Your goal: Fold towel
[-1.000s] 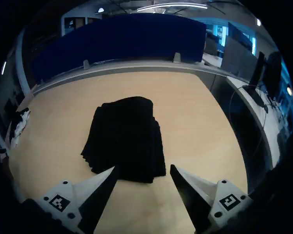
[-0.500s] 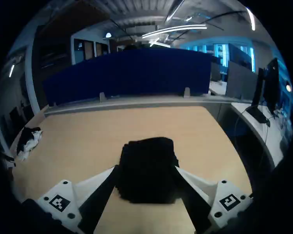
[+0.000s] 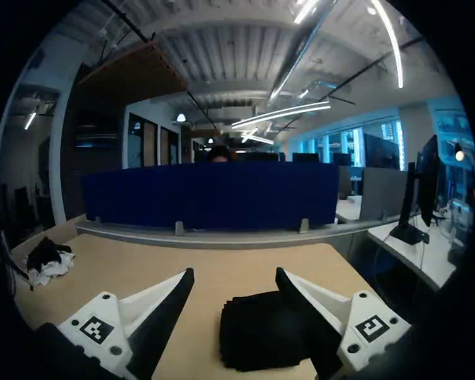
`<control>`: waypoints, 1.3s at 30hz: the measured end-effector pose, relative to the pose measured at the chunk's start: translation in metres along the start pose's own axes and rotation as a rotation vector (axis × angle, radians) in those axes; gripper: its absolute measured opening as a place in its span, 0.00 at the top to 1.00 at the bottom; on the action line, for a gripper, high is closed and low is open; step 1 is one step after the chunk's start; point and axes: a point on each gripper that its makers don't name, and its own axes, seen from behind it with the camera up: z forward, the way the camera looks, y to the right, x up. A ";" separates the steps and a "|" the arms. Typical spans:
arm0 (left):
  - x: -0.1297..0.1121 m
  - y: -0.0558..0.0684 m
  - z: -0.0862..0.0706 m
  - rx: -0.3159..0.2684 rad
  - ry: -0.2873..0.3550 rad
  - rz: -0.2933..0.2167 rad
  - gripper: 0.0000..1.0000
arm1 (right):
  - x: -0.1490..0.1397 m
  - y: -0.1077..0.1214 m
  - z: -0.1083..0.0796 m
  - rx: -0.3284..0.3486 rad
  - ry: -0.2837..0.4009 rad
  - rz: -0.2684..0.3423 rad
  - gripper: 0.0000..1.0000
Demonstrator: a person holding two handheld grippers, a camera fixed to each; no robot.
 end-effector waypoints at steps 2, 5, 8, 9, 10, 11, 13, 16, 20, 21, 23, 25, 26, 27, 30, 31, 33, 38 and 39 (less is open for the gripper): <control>0.006 0.001 0.002 -0.004 0.019 -0.004 0.05 | 0.002 -0.007 -0.002 0.008 -0.001 -0.002 0.00; 0.026 0.002 0.001 -0.017 0.089 -0.017 0.06 | 0.005 -0.013 -0.004 0.014 0.000 0.002 0.00; 0.058 0.004 -0.005 -0.040 0.202 -0.033 0.05 | 0.006 -0.017 -0.006 0.017 0.000 0.011 0.00; 0.069 0.005 -0.008 -0.045 0.239 -0.038 0.06 | 0.006 -0.018 -0.006 0.017 0.000 0.014 0.00; 0.081 0.004 -0.012 -0.044 0.281 -0.041 0.06 | 0.006 -0.019 -0.007 0.017 -0.001 0.017 0.00; 0.092 0.003 -0.015 -0.043 0.318 -0.044 0.06 | 0.005 -0.020 -0.008 0.017 -0.002 0.020 0.00; 0.112 0.000 -0.022 -0.038 0.385 -0.046 0.06 | 0.005 -0.023 -0.010 0.018 -0.004 0.023 0.00; 0.141 -0.005 -0.034 -0.023 0.485 -0.041 0.06 | 0.005 -0.027 -0.013 0.019 -0.005 0.022 0.00; 0.172 -0.015 -0.050 0.006 0.616 -0.032 0.05 | 0.009 -0.031 -0.017 0.013 0.001 0.020 0.00; 0.177 -0.017 -0.052 0.013 0.639 -0.031 0.05 | 0.009 -0.032 -0.017 0.011 0.002 0.021 0.00; 0.181 -0.020 -0.052 0.024 0.667 -0.034 0.06 | 0.009 -0.035 -0.018 0.010 0.002 0.021 0.00; 0.182 -0.020 -0.052 0.032 0.679 -0.033 0.06 | 0.008 -0.038 -0.019 0.009 0.001 0.021 0.00; 0.181 -0.019 -0.051 0.036 0.682 -0.031 0.06 | 0.008 -0.039 -0.018 0.009 0.000 0.020 0.00; 0.181 -0.018 -0.050 0.037 0.684 -0.027 0.06 | 0.008 -0.040 -0.018 0.008 -0.001 0.019 0.00; 0.179 -0.013 -0.047 0.030 0.686 -0.006 0.06 | 0.009 -0.043 -0.018 0.005 -0.001 0.016 0.00; 0.179 -0.013 -0.045 0.028 0.687 -0.001 0.06 | 0.010 -0.045 -0.018 0.004 -0.001 0.015 0.00; 0.178 -0.011 -0.043 0.025 0.689 0.006 0.06 | 0.011 -0.048 -0.018 0.003 -0.001 0.014 0.00; 0.176 -0.013 -0.036 0.010 0.703 -0.003 0.06 | 0.014 -0.059 -0.019 0.011 -0.008 0.003 0.00; 0.175 -0.014 -0.035 0.008 0.706 -0.005 0.06 | 0.014 -0.062 -0.019 0.013 -0.009 0.000 0.00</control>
